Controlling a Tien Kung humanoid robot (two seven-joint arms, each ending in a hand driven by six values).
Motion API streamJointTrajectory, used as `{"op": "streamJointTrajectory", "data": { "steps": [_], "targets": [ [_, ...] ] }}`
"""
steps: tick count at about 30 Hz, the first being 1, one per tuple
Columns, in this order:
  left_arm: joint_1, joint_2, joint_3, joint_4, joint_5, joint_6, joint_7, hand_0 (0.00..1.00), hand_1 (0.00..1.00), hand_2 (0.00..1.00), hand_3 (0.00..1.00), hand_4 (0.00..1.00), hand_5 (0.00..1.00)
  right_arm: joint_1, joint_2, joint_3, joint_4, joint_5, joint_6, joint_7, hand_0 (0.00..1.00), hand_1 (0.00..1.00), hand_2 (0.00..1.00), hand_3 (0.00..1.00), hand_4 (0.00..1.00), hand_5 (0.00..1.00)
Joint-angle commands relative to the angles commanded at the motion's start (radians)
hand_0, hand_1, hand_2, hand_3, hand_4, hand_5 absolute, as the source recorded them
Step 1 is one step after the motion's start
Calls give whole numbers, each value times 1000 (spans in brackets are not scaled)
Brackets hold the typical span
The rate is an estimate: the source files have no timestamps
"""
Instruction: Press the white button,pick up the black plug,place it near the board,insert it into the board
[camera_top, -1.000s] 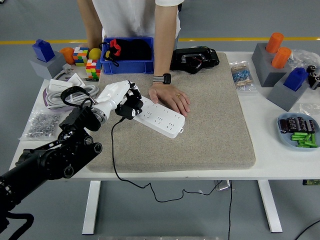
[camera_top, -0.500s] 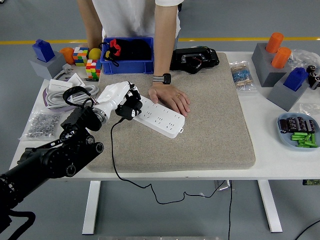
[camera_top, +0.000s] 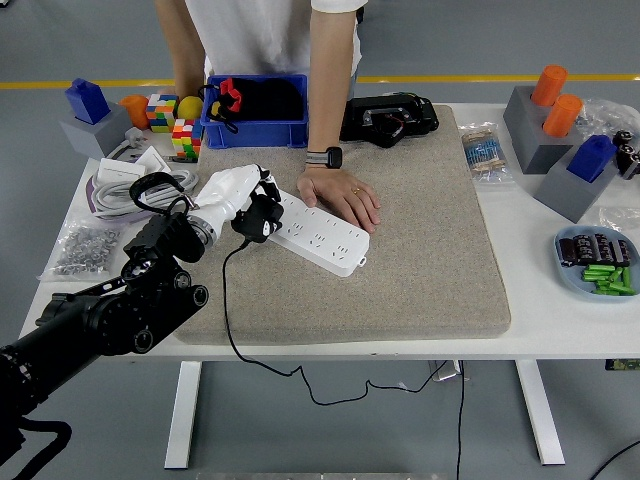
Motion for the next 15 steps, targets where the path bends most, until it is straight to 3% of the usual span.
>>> {"op": "streamJointTrajectory", "data": {
  "steps": [15],
  "targets": [
    [-2, -1, 5, -3, -10, -11, -4, 115, 207, 301, 481, 555, 2, 1, 0, 1, 0, 0, 0, 0, 597, 500, 508, 531, 645, 330]
  ]
}}
